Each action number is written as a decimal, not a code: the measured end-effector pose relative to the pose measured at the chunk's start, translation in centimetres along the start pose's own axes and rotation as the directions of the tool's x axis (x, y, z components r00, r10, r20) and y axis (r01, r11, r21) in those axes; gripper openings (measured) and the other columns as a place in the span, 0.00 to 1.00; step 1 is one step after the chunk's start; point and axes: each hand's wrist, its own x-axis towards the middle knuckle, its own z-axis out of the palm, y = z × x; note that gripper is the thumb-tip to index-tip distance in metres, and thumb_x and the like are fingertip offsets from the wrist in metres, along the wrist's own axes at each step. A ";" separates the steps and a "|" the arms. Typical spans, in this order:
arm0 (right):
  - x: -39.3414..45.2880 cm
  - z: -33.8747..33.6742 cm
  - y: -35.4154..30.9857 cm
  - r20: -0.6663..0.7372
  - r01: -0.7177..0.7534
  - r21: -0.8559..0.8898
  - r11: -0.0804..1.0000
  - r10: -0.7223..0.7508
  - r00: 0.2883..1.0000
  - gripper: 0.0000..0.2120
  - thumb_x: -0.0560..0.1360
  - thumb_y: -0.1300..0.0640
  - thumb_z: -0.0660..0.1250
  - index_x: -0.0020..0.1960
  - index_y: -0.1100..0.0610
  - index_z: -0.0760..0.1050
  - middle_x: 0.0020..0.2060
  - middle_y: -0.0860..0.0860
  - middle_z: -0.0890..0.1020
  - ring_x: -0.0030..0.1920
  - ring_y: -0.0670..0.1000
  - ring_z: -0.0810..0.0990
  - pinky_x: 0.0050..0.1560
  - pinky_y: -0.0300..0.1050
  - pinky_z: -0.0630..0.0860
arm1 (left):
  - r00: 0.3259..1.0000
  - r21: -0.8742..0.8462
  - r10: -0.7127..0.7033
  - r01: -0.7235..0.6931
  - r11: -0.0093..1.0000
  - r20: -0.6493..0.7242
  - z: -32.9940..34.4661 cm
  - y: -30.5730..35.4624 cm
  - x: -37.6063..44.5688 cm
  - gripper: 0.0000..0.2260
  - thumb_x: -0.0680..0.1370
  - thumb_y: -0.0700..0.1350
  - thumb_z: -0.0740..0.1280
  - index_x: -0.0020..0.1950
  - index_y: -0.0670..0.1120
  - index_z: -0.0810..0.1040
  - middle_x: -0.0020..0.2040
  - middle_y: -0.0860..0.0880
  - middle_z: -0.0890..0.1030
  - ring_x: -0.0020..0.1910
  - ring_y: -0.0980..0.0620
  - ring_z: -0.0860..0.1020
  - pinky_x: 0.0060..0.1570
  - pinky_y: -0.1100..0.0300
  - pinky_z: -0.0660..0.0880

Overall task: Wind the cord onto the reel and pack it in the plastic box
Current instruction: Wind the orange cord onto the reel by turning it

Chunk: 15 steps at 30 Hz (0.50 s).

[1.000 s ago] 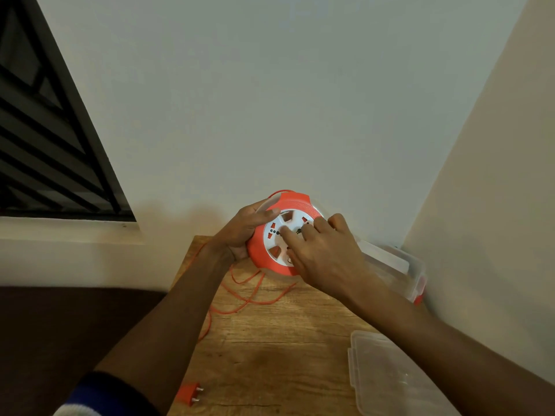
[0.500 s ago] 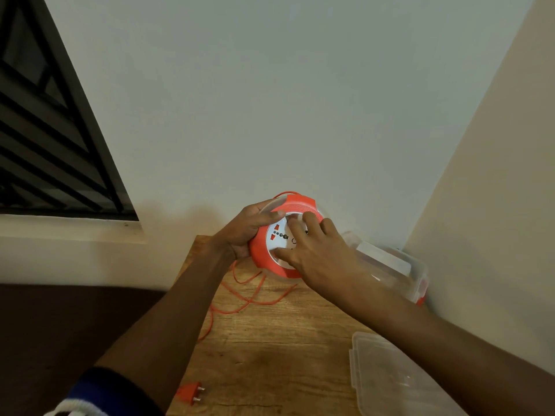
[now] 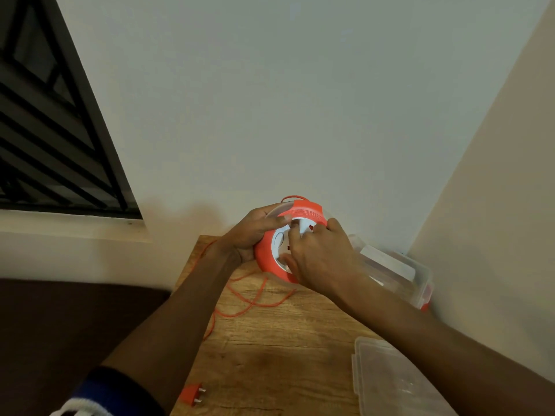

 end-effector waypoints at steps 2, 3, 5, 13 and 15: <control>0.0 0.2 0.3 -0.009 -0.005 0.010 1.000 0.005 1.000 0.26 0.71 0.44 0.70 0.59 0.63 0.78 0.40 0.58 0.85 0.37 0.59 0.82 0.41 0.52 0.77 | 1.000 -0.007 0.006 -0.006 1.000 -0.012 -0.2 -0.2 0.3 0.07 0.83 0.42 0.65 0.57 0.52 0.81 0.73 0.35 0.75 0.72 0.34 0.73 0.70 0.42 0.73; -0.1 0.3 0.4 -0.016 -0.001 0.028 1.000 0.002 1.000 0.24 0.73 0.45 0.66 0.61 0.62 0.76 0.43 0.58 0.84 0.40 0.59 0.82 0.42 0.52 0.76 | 1.000 -0.015 0.011 -0.011 1.000 -0.011 -0.4 -0.3 0.5 0.08 0.83 0.42 0.65 0.58 0.52 0.81 0.73 0.35 0.75 0.72 0.34 0.74 0.71 0.41 0.73; -0.4 0.3 0.8 -0.036 0.031 0.076 0.997 -0.029 0.999 0.22 0.74 0.46 0.65 0.63 0.58 0.73 0.48 0.59 0.82 0.44 0.60 0.80 0.42 0.53 0.76 | 1.000 -0.043 0.013 -0.013 0.999 -0.010 -0.7 -0.7 0.8 0.08 0.83 0.43 0.66 0.59 0.53 0.82 0.72 0.37 0.77 0.69 0.37 0.78 0.68 0.42 0.76; -0.8 -0.2 3.1 0.091 0.293 0.208 0.933 -0.316 0.944 0.24 0.71 0.55 0.73 0.64 0.46 0.71 0.64 0.61 0.72 0.52 0.59 0.78 0.40 0.52 0.79 | 1.000 -0.115 0.001 0.002 0.993 0.024 -1.2 -1.7 1.1 0.20 0.75 0.49 0.75 0.67 0.56 0.81 0.61 0.48 0.86 0.58 0.45 0.86 0.48 0.53 0.84; -1.1 -0.1 2.9 0.086 0.349 0.184 0.919 -0.369 0.926 0.21 0.74 0.57 0.69 0.66 0.46 0.71 0.67 0.62 0.68 0.57 0.61 0.76 0.45 0.54 0.79 | 1.000 -0.109 -0.005 0.006 0.994 0.009 -1.1 -1.8 1.4 0.20 0.74 0.49 0.75 0.66 0.55 0.80 0.62 0.48 0.86 0.59 0.44 0.85 0.50 0.51 0.84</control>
